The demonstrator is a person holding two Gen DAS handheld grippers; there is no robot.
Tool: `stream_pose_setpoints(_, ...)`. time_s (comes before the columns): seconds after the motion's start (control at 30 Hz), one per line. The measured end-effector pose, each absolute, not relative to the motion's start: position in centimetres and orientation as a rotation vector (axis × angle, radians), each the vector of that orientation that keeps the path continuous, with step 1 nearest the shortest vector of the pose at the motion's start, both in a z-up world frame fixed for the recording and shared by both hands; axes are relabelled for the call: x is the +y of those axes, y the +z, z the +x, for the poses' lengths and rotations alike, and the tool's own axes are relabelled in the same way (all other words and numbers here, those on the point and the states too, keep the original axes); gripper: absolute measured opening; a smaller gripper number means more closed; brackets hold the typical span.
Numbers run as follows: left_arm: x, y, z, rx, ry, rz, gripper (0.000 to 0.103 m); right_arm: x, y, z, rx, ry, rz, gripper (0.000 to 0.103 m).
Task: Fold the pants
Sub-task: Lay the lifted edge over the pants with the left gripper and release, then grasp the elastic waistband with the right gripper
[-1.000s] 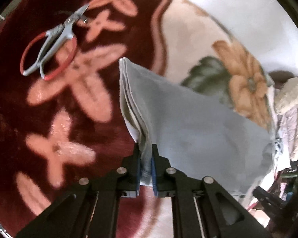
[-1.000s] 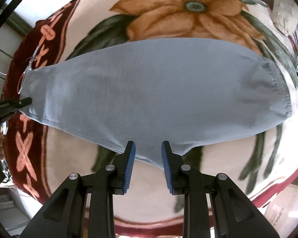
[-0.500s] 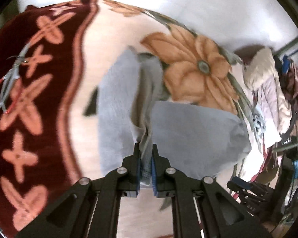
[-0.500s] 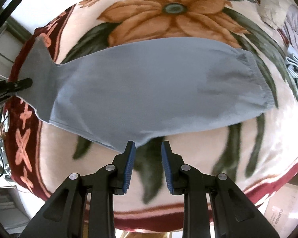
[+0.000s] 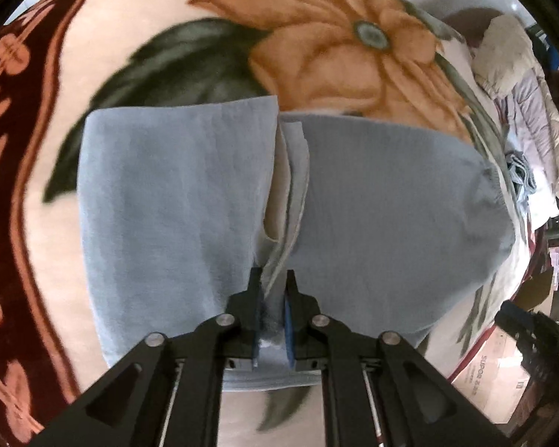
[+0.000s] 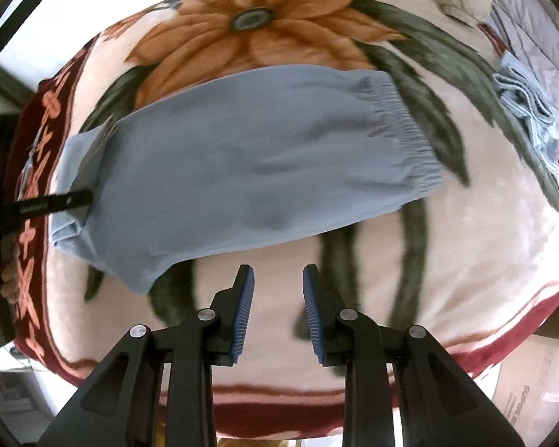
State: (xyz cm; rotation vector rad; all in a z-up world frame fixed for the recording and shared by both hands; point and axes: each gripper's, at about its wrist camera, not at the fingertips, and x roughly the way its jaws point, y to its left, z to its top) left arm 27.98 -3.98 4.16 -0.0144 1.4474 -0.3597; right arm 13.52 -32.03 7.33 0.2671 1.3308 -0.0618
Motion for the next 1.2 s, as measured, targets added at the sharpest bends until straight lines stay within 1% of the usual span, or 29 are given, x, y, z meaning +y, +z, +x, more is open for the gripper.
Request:
stream_pose_setpoints(0.03, -4.1, 4.2, 27.9, 1.455, -0.361, -0.025, 0.017, -32.5, 7.2, 13.5, 1.332, -0.070, 0.271, 0.028)
stream_pose_setpoints(0.07, -4.1, 4.5, 27.8, 1.459, -0.366, -0.044, 0.018, -33.2, 7.1, 13.6, 1.334, -0.084, 0.277, 0.028)
stream_pose_setpoints(0.1, -4.0, 4.8, 27.7, 1.459, -0.373, -0.064, 0.022, -33.6, 7.1, 13.7, 1.334, -0.093, 0.282, 0.029)
stream_pose_setpoints(0.17, -3.9, 5.8, 27.2, 1.456, -0.382, -0.084, 0.029, -34.5, 7.1, 13.8, 1.333, -0.115, 0.303, 0.037)
stream_pose_setpoints(0.2, -4.0, 6.3, 27.0, 1.445, -0.378, -0.086, 0.036, -35.1, 7.2, 13.9, 1.328, -0.128, 0.319, 0.038)
stream_pose_setpoints(0.23, -3.8, 6.9, 26.7, 1.431, -0.365, -0.086, 0.040, -35.7, 7.3, 14.0, 1.322, -0.139, 0.336, 0.039)
stream_pose_setpoints(0.33, -2.9, 8.0, 26.4, 1.401, -0.324, -0.115, 0.042, -37.2, 7.3, 14.3, 1.312, -0.170, 0.365, 0.043)
stream_pose_setpoints(0.4, -2.3, 7.9, 26.6, 1.391, -0.275, -0.109, 0.042, -38.0, 7.1, 14.6, 1.305, -0.188, 0.382, 0.045)
stream_pose_setpoints(0.6, -2.3, 5.2, 28.1, 1.398, -0.153, -0.017, 0.042, -40.9, 6.4, 15.6, 1.275, -0.244, 0.464, 0.046)
stream_pose_setpoints(0.67, -3.0, 4.1, 28.2, 1.416, -0.134, 0.007, 0.042, -41.8, 6.1, 15.9, 1.269, -0.265, 0.492, 0.048)
stream_pose_setpoints(0.77, -3.8, 3.3, 27.7, 1.420, -0.111, 0.037, 0.043, -42.7, 5.3, 16.3, 1.273, -0.270, 0.540, 0.048)
stream_pose_setpoints(0.83, -4.0, 3.2, 27.4, 1.412, -0.105, 0.054, 0.046, -43.1, 4.5, 16.6, 1.278, -0.254, 0.589, 0.048)
stream_pose_setpoints(1.0, -3.9, 3.2, 27.4, 1.415, -0.102, 0.061, 0.046, -43.6, 2.2, 17.2, 1.315, -0.248, 0.670, 0.048)
stream_pose_setpoints(1.07, -3.7, 3.3, 27.6, 1.425, -0.097, 0.047, 0.047, -44.1, 1.6, 17.0, 1.307, -0.247, 0.752, 0.048)
stream_pose_setpoints(1.1, -3.8, 3.3, 27.5, 1.431, -0.097, 0.044, 0.047, -44.4, 1.4, 16.8, 1.298, -0.247, 0.785, 0.047)
stream_pose_setpoints(1.13, -3.8, 3.4, 27.5, 1.435, -0.095, 0.040, 0.047, -44.6, 1.5, 16.7, 1.278, -0.246, 0.809, 0.041)
stream_pose_setpoints(1.17, -3.7, 3.5, 27.5, 1.438, -0.094, 0.037, 0.047, -44.6, 1.7, 16.6, 1.260, -0.243, 0.811, 0.029)
stream_pose_setpoints(1.2, -3.9, 3.5, 27.6, 1.440, -0.095, 0.034, 0.047, -44.6, 2.0, 16.6, 1.244, -0.234, 0.801, 0.024)
